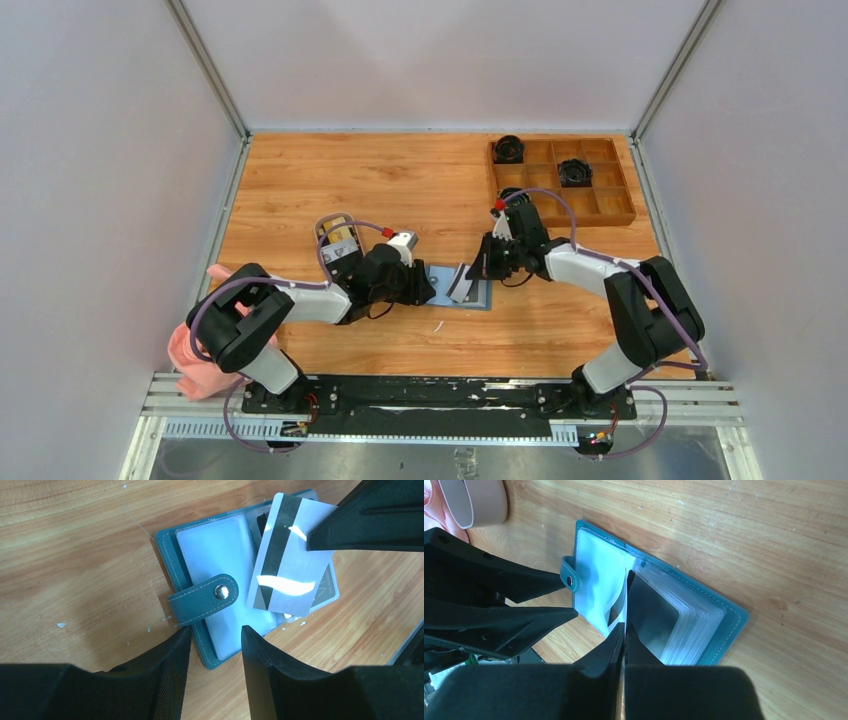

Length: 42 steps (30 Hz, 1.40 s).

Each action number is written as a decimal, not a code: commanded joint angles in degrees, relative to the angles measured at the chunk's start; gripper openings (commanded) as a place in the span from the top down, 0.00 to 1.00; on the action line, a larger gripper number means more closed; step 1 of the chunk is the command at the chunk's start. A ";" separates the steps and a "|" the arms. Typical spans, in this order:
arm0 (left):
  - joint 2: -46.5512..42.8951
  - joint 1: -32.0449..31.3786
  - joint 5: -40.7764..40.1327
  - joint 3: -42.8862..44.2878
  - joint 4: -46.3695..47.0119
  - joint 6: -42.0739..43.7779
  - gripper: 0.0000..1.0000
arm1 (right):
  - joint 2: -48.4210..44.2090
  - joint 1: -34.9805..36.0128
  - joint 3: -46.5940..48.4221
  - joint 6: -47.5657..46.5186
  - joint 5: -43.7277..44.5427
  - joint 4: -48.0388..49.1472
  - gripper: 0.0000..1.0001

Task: Put the credit cards into the card holder
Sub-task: Insert the credit card into the card holder.

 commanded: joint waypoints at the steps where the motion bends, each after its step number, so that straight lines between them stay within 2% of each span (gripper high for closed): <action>1: 1.69 0.33 0.36 -0.51 -3.35 0.60 0.52 | 2.54 1.09 1.33 -1.05 -1.45 -3.23 1.00; 23: -0.13 1.07 2.12 0.12 -3.35 6.01 0.51 | 11.24 1.27 6.53 -0.68 -10.28 -9.72 1.00; 42: 0.89 2.51 3.90 0.75 -3.35 6.41 0.51 | 10.61 -0.37 6.41 6.77 -8.25 -14.99 1.00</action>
